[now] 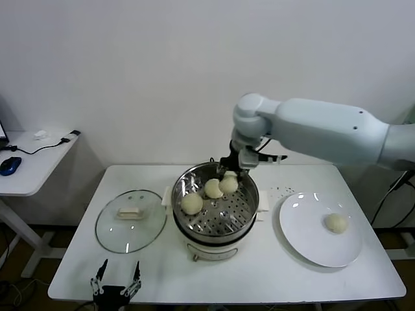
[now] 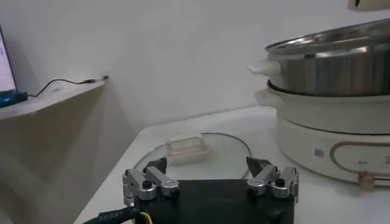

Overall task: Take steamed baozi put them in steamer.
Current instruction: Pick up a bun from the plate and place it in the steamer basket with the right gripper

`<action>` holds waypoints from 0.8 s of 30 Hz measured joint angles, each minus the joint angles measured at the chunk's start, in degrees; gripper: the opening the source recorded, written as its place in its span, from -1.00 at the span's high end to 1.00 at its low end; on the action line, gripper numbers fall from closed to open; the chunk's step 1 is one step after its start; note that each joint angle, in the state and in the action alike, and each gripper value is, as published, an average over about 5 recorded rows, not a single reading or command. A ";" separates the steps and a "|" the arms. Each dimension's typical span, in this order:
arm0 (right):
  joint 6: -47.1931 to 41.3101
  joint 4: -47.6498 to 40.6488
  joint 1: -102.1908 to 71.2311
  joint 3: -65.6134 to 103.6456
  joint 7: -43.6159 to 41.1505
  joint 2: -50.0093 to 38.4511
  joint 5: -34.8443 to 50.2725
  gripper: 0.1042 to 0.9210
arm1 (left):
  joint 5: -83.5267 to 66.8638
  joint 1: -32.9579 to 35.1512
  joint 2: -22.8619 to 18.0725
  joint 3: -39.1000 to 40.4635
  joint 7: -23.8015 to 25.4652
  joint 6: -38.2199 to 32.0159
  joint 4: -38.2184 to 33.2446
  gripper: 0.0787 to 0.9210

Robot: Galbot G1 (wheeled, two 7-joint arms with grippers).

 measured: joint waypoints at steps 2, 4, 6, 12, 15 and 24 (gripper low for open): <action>0.37 0.38 -1.05 -0.16 0.02 0.93 -0.25 -0.07 | 0.01 -0.02 0.01 0.00 0.01 -0.01 0.20 -0.77; 0.62 0.75 -2.07 -0.41 0.03 1.72 -0.36 -0.07 | 0.02 -0.02 0.01 0.02 0.01 -0.05 0.42 -0.77; 0.78 1.04 -3.02 -0.68 0.04 2.37 -0.44 -0.07 | 0.03 0.01 0.01 0.03 0.01 -0.12 0.64 -0.77; 1.06 1.42 -5.24 -1.52 0.04 3.58 -0.40 -0.07 | 0.03 0.16 0.01 -0.03 0.01 -0.43 1.23 -0.77; 1.15 1.54 -5.94 -1.86 0.03 3.84 -0.25 -0.07 | 0.01 0.20 0.01 -0.09 0.01 -0.51 1.40 -0.77; 0.61 2.26 -6.62 -2.54 -0.15 3.92 0.75 -0.21 | 0.00 0.03 0.02 -0.08 0.01 -0.53 1.71 -0.77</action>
